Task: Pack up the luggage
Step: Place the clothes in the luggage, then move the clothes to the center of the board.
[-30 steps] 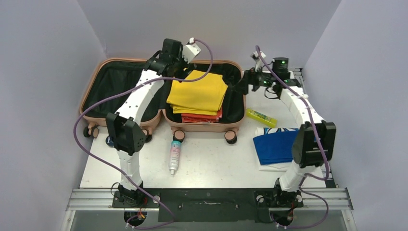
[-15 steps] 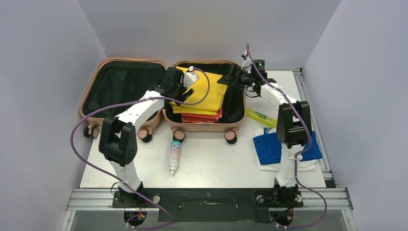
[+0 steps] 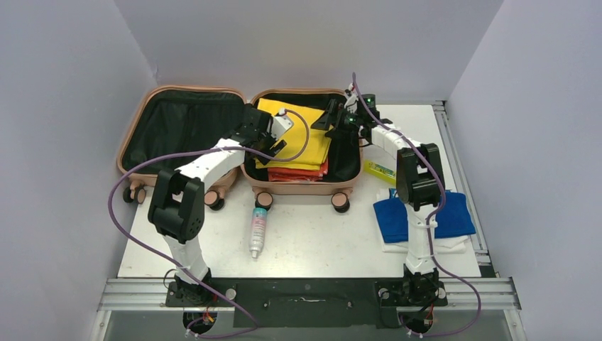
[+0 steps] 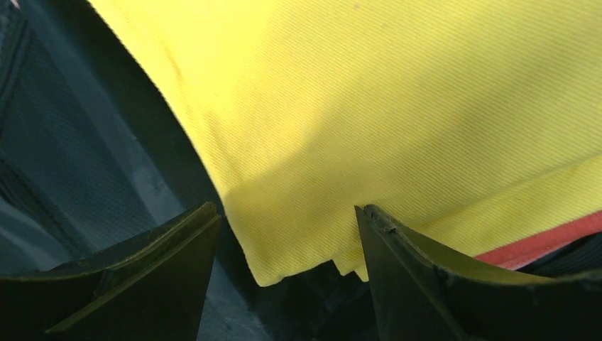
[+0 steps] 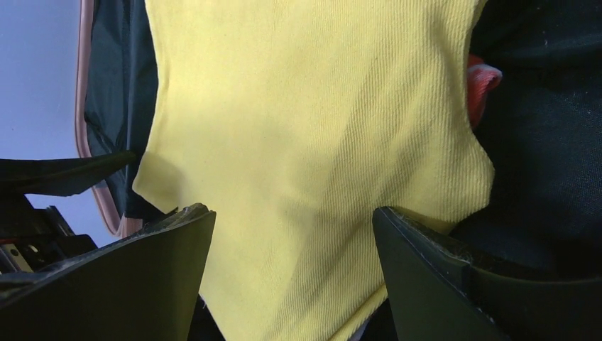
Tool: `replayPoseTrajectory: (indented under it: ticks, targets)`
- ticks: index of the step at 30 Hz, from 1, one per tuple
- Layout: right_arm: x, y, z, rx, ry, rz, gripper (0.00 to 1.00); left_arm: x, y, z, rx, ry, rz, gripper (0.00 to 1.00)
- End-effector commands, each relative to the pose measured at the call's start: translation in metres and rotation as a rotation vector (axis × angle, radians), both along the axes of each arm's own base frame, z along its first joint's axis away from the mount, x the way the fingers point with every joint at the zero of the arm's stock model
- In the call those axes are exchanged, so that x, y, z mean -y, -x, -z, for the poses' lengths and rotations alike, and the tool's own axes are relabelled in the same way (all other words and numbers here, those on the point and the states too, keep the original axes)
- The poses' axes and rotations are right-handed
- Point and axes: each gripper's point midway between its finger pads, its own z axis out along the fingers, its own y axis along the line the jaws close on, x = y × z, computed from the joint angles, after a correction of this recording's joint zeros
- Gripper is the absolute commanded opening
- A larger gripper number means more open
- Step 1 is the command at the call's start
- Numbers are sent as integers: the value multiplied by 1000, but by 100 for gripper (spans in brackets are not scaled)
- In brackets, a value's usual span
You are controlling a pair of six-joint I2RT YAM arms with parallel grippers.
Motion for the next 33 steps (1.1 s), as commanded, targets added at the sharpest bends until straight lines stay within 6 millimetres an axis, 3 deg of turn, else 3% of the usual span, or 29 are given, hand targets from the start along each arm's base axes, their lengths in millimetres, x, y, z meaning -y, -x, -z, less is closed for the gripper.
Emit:
replayPoseTrajectory:
  ticks: [1,7,12,16,20,25,33]
  targets:
    - [-10,-9,-39,91,-79,-26,84,23,16,18,-89,110,38,72]
    - [-5,-17,-86,230,-60,-63,85,48,45,43,-211,172,116,69]
    - [13,-23,-132,356,-4,-75,86,70,63,47,-302,279,170,67]
    - [34,-23,-156,436,61,-78,86,77,63,44,-327,336,172,66]
    - [65,-18,-166,504,177,-65,86,78,57,22,-329,448,169,66]
    - [102,-3,-161,517,291,-60,86,72,51,0,-293,521,165,66]
    - [173,46,-168,590,528,-98,87,95,66,22,-418,666,194,66]
